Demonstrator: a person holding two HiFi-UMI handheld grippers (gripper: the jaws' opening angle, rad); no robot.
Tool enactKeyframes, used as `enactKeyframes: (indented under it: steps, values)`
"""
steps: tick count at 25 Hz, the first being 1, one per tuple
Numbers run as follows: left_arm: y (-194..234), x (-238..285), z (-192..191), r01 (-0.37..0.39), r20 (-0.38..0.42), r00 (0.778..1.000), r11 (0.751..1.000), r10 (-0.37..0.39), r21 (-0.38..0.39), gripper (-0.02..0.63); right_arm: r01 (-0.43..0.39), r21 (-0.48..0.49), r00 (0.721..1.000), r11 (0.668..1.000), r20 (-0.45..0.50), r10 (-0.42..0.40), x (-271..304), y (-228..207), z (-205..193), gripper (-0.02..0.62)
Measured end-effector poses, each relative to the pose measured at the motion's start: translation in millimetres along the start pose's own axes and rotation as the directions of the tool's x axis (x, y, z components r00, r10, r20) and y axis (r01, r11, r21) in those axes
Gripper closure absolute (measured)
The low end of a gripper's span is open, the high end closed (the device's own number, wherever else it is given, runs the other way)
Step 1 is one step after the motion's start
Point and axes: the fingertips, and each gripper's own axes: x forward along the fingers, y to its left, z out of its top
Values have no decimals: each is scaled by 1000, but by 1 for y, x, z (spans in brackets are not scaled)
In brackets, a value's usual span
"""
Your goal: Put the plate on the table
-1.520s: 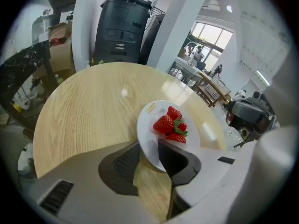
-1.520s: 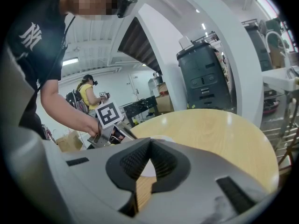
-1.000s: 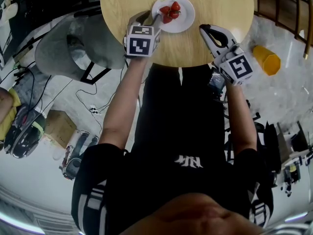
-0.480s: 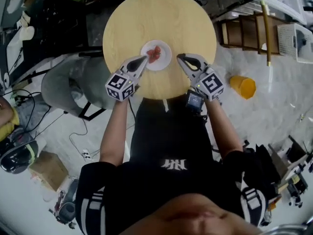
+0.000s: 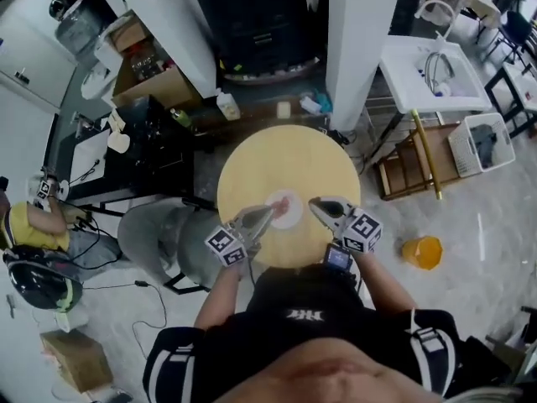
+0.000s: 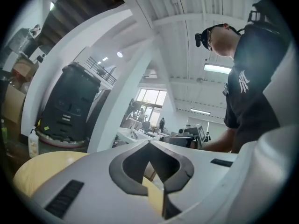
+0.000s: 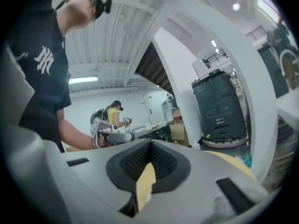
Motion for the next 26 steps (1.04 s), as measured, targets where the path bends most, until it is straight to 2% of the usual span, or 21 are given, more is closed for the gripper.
enactKeyframes:
  steps: [2,4,7,14,16,20,26]
  values:
    - [-13,8,1,15,-23,1000,1000,-15,10,594,-41,112,998,993,45,36,-7,2,6,601]
    - [-20,15,1,20,-24,1000,1000,-20,-6,594,-60,131,997,990,60,53,-12,1,8,601]
    - [-22,14,-6,13,-23,1000,999,-14,-45,594,-76,103,996,992,58,70,-14,4,7,601]
    - [-25,-1,-12,12,-75,997,999,-16,-51,594,-127,-15,992,992,16,127,-11,26,13,600]
    - [-20,-2,-16,7,-81,997,999,-11,-44,594,-111,-40,994,993,19,112,-12,28,10,600]
    - [-27,-15,-25,28,-74,997,998,-32,-64,594,-44,-11,998,999,42,44,-17,40,-4,601]
    - [-38,-48,-12,71,-113,991,997,-73,-16,594,-29,11,999,1000,38,28,2,70,-11,600]
